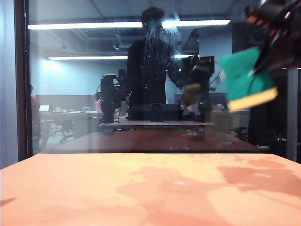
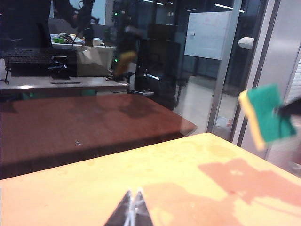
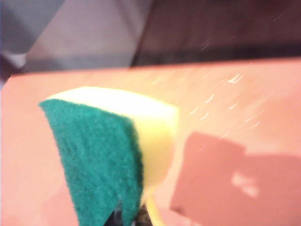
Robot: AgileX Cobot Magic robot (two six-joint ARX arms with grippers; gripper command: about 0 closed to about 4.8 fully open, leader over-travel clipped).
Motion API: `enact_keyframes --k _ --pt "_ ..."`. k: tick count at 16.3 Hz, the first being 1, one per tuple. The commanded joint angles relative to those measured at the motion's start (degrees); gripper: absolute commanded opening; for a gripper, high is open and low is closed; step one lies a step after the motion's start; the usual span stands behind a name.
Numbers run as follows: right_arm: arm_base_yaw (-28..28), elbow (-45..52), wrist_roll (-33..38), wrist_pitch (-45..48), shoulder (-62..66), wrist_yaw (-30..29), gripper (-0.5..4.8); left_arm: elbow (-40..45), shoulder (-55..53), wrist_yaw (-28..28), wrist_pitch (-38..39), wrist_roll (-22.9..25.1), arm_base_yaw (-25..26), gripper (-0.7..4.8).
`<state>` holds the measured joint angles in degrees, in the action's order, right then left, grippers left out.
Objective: Pick up the sponge from the table, wipe the water off the glass, and finally place the sponge back on the table.
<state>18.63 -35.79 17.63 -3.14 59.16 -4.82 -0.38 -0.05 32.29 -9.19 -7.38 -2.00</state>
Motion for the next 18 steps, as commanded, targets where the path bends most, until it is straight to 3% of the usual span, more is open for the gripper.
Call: enact_keyframes --k 1,7,14,18 --pt "2.99 1.57 1.73 5.27 3.45 -1.57 -0.09 -0.2 -0.09 -0.15 -0.57 0.07 0.0 -0.06" --pt "9.51 2.1 4.7 19.69 14.95 -1.07 -0.09 -0.2 -0.09 -0.13 -0.74 0.04 0.0 -0.06" --pt "15.67 2.1 10.58 25.27 28.13 -1.57 -0.09 -0.2 -0.09 -0.13 -0.74 0.04 0.0 -0.06" --pt "15.89 2.08 14.32 27.74 33.53 -4.33 -0.09 -0.2 -0.09 -0.11 -0.74 0.04 0.0 -0.06"
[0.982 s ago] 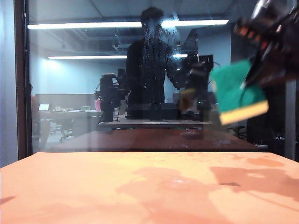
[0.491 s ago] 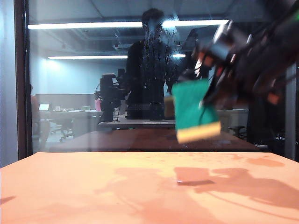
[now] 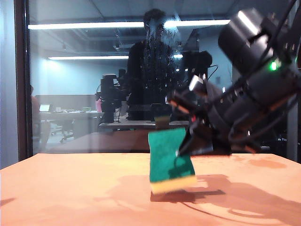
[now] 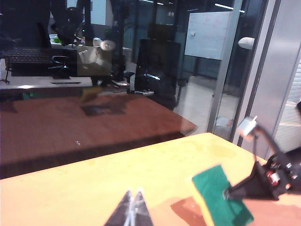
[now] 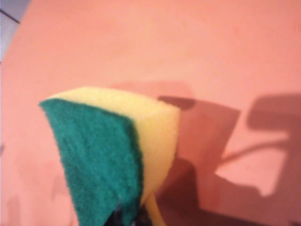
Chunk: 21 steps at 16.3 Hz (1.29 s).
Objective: Pick up the sponge from the table, wipe the water off the glass, and finally place the sponge back on the table.
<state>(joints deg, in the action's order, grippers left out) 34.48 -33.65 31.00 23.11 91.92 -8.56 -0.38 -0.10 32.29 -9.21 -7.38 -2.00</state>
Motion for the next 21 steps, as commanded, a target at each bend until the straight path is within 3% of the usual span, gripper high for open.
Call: enact_keyframes --k 1,2,4,6,10,18,21 --pt "0.04 -0.07 0.96 1.62 0.76 -0.61 -0.09 -0.2 -0.04 -0.11 -0.72 0.02 0.0 -0.06" --pt "0.04 -0.09 0.94 1.86 0.76 -0.61 0.08 -0.2 -0.04 -0.11 -0.7 0.04 0.0 -0.06" --pt "0.04 -0.09 0.96 2.19 0.74 -0.74 1.3 -0.2 -0.04 -0.11 -0.7 0.02 0.0 -0.06" --pt "0.02 -0.09 0.96 2.14 0.74 -1.95 2.15 -0.2 -0.04 -0.11 -0.72 0.02 0.0 -0.06" --pt "-0.17 -0.13 0.63 2.01 0.48 -0.61 -0.09 -0.2 -0.04 -0.13 -0.7 0.04 0.0 -0.06" --pt "-2.64 0.0 -15.74 -9.03 -18.91 20.85 -0.09 -0.2 -0.04 -0.44 -0.61 0.09 0.02 -0.06" --pt "-9.35 3.98 -17.57 -10.69 -32.52 21.92 -0.09 -0.2 -0.04 -5.51 -0.55 2.86 0.09 -0.06"
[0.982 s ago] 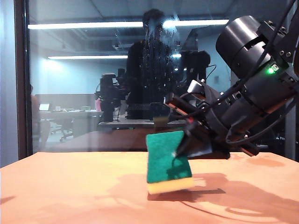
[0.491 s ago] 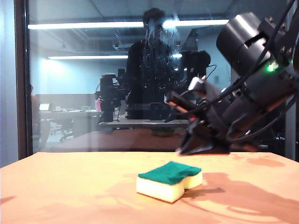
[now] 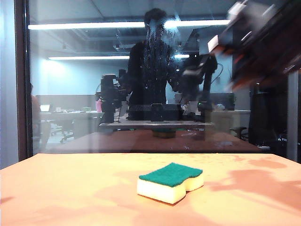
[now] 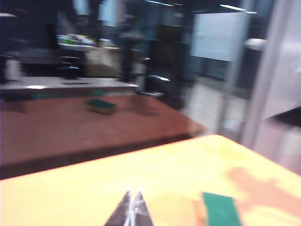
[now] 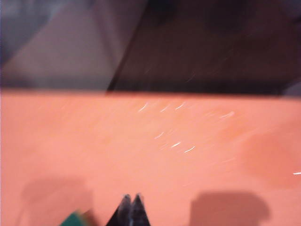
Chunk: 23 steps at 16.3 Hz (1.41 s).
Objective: Pick up the sponge from the table, wipe the water off the glass, and finally place the sponge back on the table.
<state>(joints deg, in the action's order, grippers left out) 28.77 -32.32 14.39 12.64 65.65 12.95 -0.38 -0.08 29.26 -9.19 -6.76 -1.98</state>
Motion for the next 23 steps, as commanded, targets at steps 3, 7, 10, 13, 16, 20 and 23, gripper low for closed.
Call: enact_keyframes --k 3,7,10,13,16,20,23 --pt "-13.38 9.35 -1.38 -3.02 -21.18 -2.69 -0.09 -0.2 -0.07 -7.87 -0.09 2.27 0.09 -0.06" --pt "-20.28 14.19 -4.37 -11.39 -39.39 -5.55 -0.09 -0.17 -0.07 -14.71 1.01 2.71 0.11 -0.06" --pt "-21.09 15.78 -4.42 -19.54 -51.95 -8.46 -0.09 -0.17 -0.07 -15.78 1.4 5.33 0.11 -0.06" --pt "-21.07 17.25 -4.39 -26.05 -60.06 -9.7 -0.09 -0.17 -0.07 -16.46 1.4 6.73 0.11 -0.06" --pt "-20.68 18.8 -4.11 -29.55 -65.16 -10.56 -0.09 -0.17 -0.07 -16.44 1.46 6.97 0.11 -0.06" --pt "-20.74 20.09 -5.51 -30.08 -65.48 -10.78 -0.09 -0.15 -0.07 -18.93 2.36 8.31 0.39 -0.06" --pt "-20.74 24.11 -7.13 -28.46 -65.48 -13.05 -0.09 -0.15 -0.07 -20.26 3.06 9.42 0.39 -0.06"
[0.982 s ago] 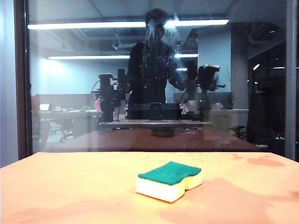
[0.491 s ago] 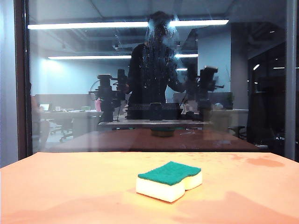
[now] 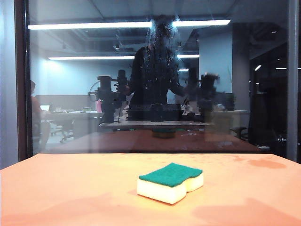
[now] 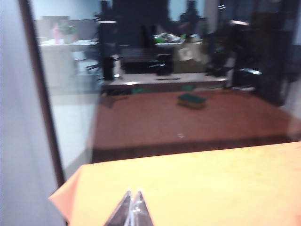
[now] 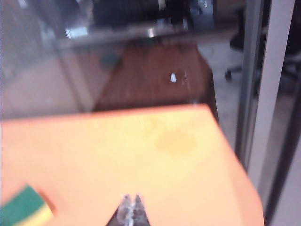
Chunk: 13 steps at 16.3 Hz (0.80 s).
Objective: Pick up the sponge from the table, wipe the water off the glass, and finally place the sponge back on the table.
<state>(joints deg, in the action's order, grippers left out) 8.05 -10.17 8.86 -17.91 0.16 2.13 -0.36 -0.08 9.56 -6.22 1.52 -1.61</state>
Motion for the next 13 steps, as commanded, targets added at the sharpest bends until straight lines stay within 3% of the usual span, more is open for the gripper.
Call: enact_keyframes --k 1,8,13 --pt "-0.02 3.19 -1.62 2.97 -0.02 -3.15 -0.09 -0.17 -0.07 -0.55 0.2 1.62 0.02 -0.06" --pt "-0.02 8.94 -4.11 12.22 -0.02 -6.14 -0.09 -0.11 -0.07 -0.52 0.22 1.6 -0.04 -0.06" --pt "-0.04 9.64 -7.82 12.72 -0.02 -6.16 -0.09 -0.11 -0.07 -0.52 2.16 1.49 -0.04 -0.06"
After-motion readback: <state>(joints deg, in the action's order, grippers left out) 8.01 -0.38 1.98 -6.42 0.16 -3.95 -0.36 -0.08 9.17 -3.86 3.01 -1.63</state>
